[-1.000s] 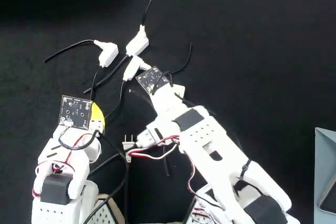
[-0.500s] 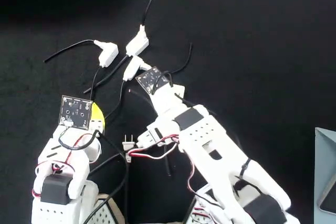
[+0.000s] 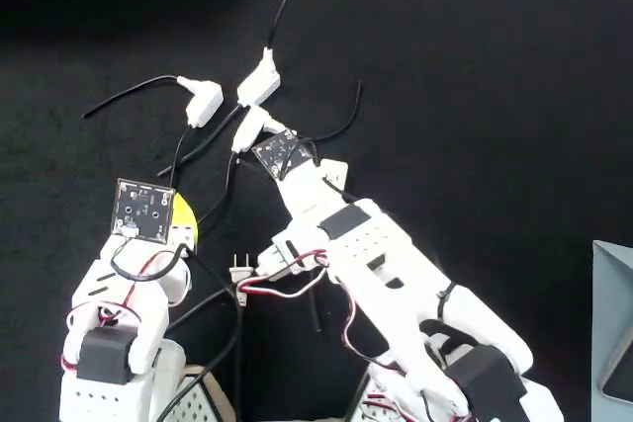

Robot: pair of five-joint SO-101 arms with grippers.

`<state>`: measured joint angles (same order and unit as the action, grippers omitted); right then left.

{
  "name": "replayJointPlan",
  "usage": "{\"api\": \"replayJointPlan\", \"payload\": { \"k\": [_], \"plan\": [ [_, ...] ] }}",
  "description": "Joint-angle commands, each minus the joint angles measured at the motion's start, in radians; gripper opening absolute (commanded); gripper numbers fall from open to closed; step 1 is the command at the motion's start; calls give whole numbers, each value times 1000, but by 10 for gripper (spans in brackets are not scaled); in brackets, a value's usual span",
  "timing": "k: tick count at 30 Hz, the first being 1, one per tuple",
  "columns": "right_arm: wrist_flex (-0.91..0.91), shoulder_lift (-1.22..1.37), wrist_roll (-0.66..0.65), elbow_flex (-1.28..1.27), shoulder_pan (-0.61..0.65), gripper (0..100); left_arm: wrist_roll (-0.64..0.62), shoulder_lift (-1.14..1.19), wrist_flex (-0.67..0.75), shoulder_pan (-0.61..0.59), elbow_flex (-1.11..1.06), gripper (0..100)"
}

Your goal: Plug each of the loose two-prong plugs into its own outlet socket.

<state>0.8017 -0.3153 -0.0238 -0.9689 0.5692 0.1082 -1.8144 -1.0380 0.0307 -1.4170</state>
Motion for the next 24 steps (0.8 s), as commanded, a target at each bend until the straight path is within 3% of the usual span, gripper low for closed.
{"api": "replayJointPlan", "payload": {
  "k": [1,5,10,16,24],
  "plan": [
    [-2,39,0,7,14,15,-8,0,5,-24,30,30],
    [97,39,5,107,14,103,-8,-2,6,-85,41,38],
    [425,38,6,355,14,248,-17,-2,-2,-140,50,184],
    [689,38,6,639,14,203,-12,0,-2,-136,50,189],
    [875,-22,-5,722,12,138,-8,3,-6,-90,41,192]
  ]
}}
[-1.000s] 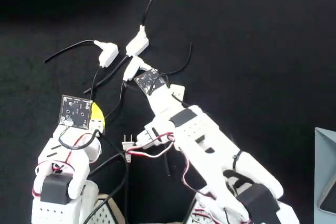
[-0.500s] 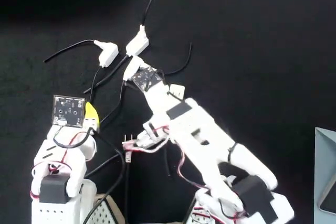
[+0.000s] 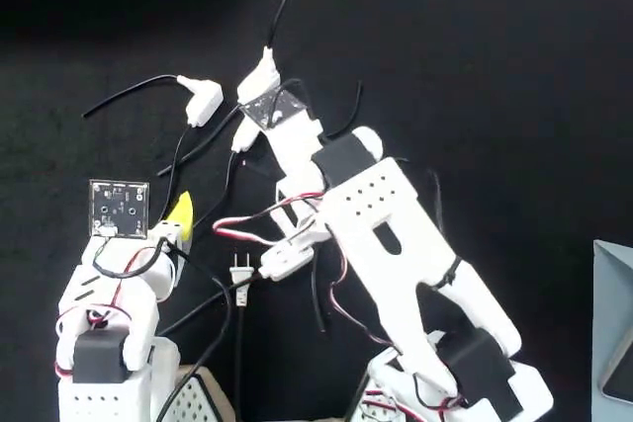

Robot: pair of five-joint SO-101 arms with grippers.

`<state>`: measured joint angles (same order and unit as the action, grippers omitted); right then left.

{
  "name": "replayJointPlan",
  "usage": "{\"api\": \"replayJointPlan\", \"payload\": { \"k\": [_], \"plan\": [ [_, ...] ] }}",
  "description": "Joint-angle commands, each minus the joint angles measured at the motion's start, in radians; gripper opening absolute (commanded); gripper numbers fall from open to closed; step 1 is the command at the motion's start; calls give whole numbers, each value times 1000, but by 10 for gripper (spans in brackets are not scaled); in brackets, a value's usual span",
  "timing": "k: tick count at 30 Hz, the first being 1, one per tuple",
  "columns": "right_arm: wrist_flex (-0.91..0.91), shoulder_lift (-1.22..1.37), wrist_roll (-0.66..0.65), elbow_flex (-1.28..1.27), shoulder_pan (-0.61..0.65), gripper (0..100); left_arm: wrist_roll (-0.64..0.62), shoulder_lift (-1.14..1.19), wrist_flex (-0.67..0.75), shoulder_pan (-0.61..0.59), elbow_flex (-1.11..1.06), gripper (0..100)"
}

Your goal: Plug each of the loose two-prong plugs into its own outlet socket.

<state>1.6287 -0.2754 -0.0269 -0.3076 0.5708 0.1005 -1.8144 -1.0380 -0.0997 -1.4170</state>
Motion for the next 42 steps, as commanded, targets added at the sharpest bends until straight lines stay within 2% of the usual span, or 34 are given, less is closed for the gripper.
{"api": "replayJointPlan", "payload": {
  "k": [1,6,9,13,19,23,27,36,42],
  "plan": [
    [58,-105,-9,64,11,122,11,3,-21,61,41,193],
    [78,-389,-48,31,-2,14,84,3,-106,179,50,193],
    [75,-522,-51,-44,-52,13,86,6,-135,217,50,193],
    [58,-570,-86,-174,-127,12,84,68,-153,265,56,191],
    [-118,-578,-104,-364,-233,12,83,356,-158,334,188,192],
    [-209,-578,-98,-433,-331,12,89,574,-158,421,268,195],
    [-281,-572,-103,-475,-413,12,83,755,-158,489,331,291],
    [-459,-572,-97,-627,-445,12,91,1088,-28,504,460,311],
    [-488,-576,-97,-647,-446,12,91,1280,78,552,509,308]
  ]
}}
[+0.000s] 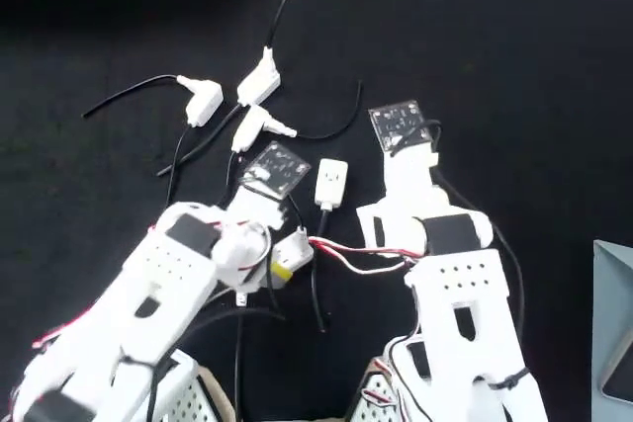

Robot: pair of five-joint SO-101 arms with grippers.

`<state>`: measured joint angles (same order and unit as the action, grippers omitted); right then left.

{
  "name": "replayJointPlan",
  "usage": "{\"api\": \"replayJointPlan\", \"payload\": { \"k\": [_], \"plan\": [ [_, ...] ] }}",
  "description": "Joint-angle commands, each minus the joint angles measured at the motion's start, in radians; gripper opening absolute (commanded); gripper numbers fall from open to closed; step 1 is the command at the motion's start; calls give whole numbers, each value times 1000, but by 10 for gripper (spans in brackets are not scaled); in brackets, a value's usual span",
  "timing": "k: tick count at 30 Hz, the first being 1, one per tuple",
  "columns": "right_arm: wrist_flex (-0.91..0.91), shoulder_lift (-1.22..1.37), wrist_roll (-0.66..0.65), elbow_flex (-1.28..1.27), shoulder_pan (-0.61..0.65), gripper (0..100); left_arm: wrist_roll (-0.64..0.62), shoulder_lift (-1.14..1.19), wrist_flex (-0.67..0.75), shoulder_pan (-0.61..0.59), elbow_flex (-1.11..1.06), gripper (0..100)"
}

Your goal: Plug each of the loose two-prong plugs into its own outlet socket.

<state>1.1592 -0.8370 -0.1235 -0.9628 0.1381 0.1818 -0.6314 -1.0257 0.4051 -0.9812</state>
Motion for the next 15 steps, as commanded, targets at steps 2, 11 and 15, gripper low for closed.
{"api": "replayJointPlan", "payload": {
  "k": [2,11,15],
  "plan": [
    [-18,-16,0,8,-14,12,9,157,95,85,77,306],
    [-18,-16,0,5,-14,12,9,319,267,76,79,164],
    [-18,-16,0,5,-14,12,9,319,264,85,96,104]
  ]
}}
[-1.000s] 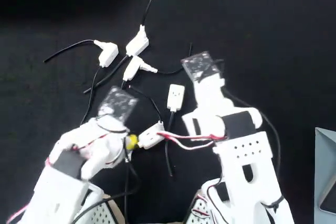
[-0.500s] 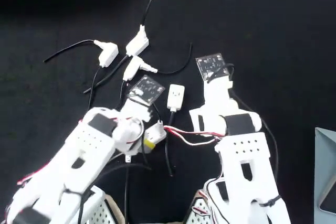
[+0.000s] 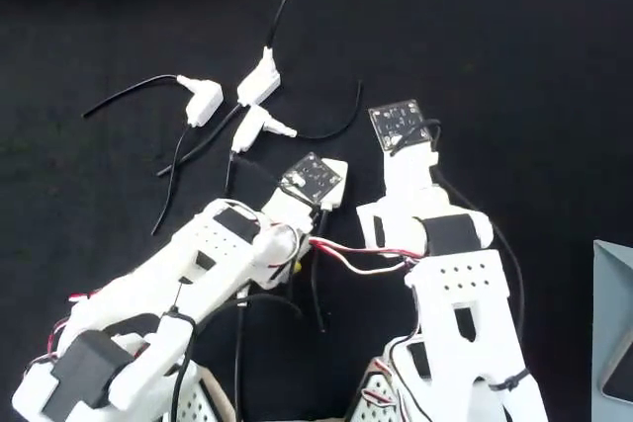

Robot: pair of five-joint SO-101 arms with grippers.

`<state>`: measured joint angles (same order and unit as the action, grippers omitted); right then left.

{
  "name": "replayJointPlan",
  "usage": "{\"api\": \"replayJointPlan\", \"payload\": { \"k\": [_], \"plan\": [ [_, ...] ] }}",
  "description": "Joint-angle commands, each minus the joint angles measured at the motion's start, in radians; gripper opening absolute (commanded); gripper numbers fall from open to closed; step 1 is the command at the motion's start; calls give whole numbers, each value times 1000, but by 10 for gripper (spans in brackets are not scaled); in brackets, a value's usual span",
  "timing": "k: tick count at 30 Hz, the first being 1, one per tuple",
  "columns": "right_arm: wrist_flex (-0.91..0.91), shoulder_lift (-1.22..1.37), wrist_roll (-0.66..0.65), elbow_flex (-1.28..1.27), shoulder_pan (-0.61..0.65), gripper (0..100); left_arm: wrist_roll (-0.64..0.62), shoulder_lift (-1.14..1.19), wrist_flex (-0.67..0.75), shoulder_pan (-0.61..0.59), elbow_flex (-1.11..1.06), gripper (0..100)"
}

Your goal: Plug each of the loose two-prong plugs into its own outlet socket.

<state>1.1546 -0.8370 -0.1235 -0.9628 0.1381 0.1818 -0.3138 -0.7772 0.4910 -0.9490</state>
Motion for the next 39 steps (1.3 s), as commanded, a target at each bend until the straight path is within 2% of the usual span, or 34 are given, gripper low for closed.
{"api": "replayJointPlan", "payload": {
  "k": [1,5,12,17,19,22,26,30,34,39],
  "plan": [
    [-14,-16,0,5,-12,12,9,2,12,-7,77,93],
    [-12,-16,0,4,-12,12,9,-5,11,-67,148,42],
    [-8,-10,0,4,-11,12,9,-51,11,-354,346,36],
    [-15,-10,0,-7,-9,12,11,51,14,-466,515,37],
    [-37,-10,0,-24,-8,12,29,135,21,-484,584,69],
    [-74,-10,0,-48,-8,12,34,285,14,-489,691,179],
    [-87,-10,0,-58,-8,12,-40,404,3,-498,799,255],
    [-91,-10,0,-58,-8,12,-48,405,-112,-510,892,284],
    [-91,-15,0,-56,-11,12,-48,404,-305,-507,1032,285],
    [-91,-16,0,-47,-40,12,-48,404,-529,-429,1165,281]
  ]
}}
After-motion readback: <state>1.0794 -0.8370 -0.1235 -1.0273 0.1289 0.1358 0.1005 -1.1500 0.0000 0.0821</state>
